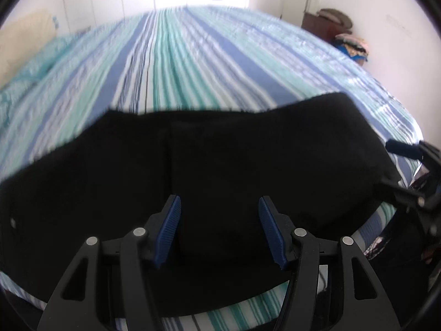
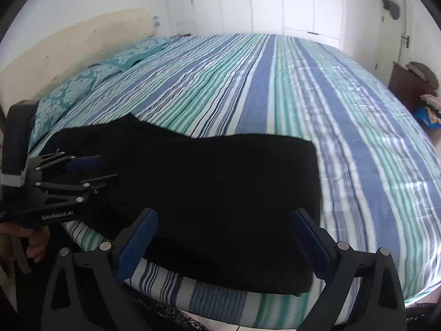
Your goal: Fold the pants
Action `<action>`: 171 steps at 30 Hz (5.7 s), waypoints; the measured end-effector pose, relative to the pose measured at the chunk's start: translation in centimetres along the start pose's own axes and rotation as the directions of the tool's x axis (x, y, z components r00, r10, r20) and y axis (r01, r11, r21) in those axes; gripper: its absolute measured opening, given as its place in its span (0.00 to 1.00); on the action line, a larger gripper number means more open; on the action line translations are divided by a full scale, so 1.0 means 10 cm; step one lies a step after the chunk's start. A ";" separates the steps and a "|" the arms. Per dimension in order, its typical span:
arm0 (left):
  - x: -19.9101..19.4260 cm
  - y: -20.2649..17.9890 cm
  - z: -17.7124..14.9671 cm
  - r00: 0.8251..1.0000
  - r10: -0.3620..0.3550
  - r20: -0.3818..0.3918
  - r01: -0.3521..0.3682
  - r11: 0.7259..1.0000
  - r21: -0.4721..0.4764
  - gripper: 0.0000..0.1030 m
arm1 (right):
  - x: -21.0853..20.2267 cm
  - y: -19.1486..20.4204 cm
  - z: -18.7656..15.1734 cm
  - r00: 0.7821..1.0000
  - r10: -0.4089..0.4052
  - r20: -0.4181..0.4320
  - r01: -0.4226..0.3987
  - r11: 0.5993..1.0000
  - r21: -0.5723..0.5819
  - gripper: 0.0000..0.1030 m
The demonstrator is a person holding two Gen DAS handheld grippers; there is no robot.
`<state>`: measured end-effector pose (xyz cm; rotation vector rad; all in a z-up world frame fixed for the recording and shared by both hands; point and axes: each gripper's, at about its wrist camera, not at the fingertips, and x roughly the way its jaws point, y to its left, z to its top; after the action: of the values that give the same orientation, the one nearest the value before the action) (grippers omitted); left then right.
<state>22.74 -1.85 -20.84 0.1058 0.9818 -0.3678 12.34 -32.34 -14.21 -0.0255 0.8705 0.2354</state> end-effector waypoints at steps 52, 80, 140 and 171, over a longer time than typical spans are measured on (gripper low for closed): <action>-1.25 3.44 -0.32 0.989 -0.007 0.148 0.105 0.741 -0.663 0.74 | -0.14 -0.04 -0.19 1.000 0.020 -0.002 -0.020 0.998 0.051 0.95; -1.33 3.09 -0.32 0.951 -0.237 0.199 0.309 0.710 -0.633 0.11 | 0.05 0.17 -0.19 0.998 0.039 -0.042 -0.039 0.999 -0.001 0.95; -0.98 2.02 -0.71 0.976 -0.031 0.214 0.175 0.693 -0.700 0.66 | 0.28 -1.15 0.69 0.734 0.679 0.027 -0.546 0.567 0.617 0.20; -0.90 1.45 -0.52 0.990 -0.033 0.140 0.099 0.859 -0.502 0.66 | -0.05 -1.28 -0.24 0.857 0.515 -0.019 -0.296 0.522 0.800 0.37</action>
<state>19.17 15.30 -17.39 -0.4316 0.9292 -0.1639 13.03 -45.18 -16.32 1.0236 1.1797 0.2844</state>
